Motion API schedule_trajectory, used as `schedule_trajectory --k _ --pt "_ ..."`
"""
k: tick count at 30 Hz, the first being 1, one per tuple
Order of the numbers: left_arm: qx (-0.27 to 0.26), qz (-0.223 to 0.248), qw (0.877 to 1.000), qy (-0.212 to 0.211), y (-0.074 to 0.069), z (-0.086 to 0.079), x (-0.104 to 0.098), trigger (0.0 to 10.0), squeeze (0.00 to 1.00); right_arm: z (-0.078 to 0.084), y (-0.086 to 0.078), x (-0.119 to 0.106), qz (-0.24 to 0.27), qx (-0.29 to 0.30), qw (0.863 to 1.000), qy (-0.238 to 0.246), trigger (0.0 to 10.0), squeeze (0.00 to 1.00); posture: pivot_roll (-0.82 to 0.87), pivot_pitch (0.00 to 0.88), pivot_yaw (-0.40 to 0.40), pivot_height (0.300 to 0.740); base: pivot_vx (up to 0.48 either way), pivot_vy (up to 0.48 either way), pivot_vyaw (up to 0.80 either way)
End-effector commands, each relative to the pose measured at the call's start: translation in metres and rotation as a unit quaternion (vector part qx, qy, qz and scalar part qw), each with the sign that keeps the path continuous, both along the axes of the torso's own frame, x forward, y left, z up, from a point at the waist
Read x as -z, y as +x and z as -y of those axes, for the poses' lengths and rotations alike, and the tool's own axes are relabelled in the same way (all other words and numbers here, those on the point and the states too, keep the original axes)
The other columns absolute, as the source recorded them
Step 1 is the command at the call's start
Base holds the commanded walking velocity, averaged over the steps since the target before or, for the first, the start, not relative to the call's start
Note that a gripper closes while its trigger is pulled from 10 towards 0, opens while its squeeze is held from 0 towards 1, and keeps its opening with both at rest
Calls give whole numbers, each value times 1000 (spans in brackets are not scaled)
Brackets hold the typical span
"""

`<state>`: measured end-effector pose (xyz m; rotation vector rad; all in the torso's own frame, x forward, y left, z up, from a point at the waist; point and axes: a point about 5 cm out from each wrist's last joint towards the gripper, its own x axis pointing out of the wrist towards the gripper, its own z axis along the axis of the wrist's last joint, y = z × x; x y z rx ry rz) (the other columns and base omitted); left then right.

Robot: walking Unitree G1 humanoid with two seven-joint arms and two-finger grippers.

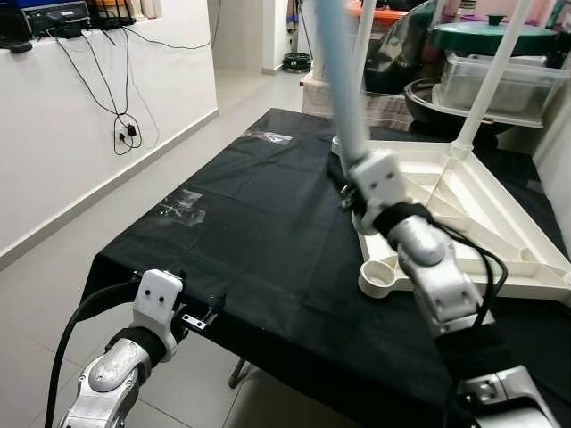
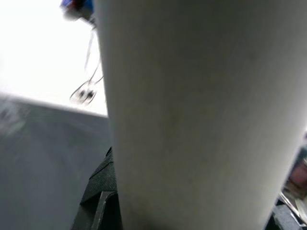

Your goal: Building children table

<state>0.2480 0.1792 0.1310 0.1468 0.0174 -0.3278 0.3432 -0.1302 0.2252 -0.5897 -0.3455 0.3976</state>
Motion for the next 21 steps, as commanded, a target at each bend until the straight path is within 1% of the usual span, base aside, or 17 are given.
schedule_trajectory --k 1,2,3,5,8,9,10,11,12,14,15,16,17,18,20,21 --pt "-6 -4 1000 4 -1 -3 2 10000 0 -4 -3 11 0 -13 999 -47 0 0 63 0 -60 740 0 0 0" --pt "-8 -4 1000 5 -1 -3 2 10000 0 -1 -1 17 -2 0 997 -75 0 0 63 0 -60 740 0 0 0" --pt "-8 -4 1000 5 -1 -3 2 10000 0 -1 -1 17 -2 0 997 -75 0 0 63 0 -60 740 0 0 0" --pt "-11 -3 1000 6 0 -3 2 10000 0 11 8 24 -1 39 994 -106 0 0 66 0 -62 740 0 0 0" --pt "-11 -3 1000 6 0 -3 2 10000 0 11 8 24 -1 39 994 -106 0 0 66 0 -62 740 0 0 0" --pt "-12 -2 1000 7 0 -3 2 10000 0 19 12 26 2 60 990 -129 0 0 65 0 -62 740 0 0 0" --pt "-12 -2 1000 7 0 -3 2 10000 0 19 12 26 2 60 990 -129 0 0 65 0 -62 740 0 0 0" --pt "-14 -2 1000 8 0 -4 2 10000 0 26 16 26 4 78 986 -146 0 0 67 0 -66 740 0 0 0" --pt "-16 -2 1000 8 0 -4 2 10000 0 38 22 25 4 113 979 -167 0 0 69 0 -67 740 0 0 0" --pt "-16 -2 1000 8 0 -4 2 10000 0 38 22 25 4 113 979 -167 0 0 69 0 -67 740 0 0 0" --pt "-18 -2 1000 8 -1 -4 3 10000 0 48 26 24 5 138 974 -181 0 0 72 0 -69 740 0 0 0" --pt "-19 -2 1000 8 -1 -4 3 10000 0 56 28 24 0 157 969 -192 0 0 72 0 -69 740 0 0 0" --pt "-19 -2 1000 8 -1 -4 3 10000 0 56 28 24 0 157 969 -192 0 0 72 0 -69 740 0 0 0" --pt "-20 -3 1000 8 -1 -5 3 10000 0 61 29 27 -14 165 964 -206 0 0 70 0 -68 740 0 0 0" --pt "-21 -3 1000 8 -1 -5 3 10000 0 63 28 40 -51 157 959 -231 0 0 70 0 -68 740 0 0 0" --pt "-21 -3 1000 8 -1 -5 3 10000 0 63 28 40 -51 157 959 -231 0 0 70 0 -68 740 0 0 0"
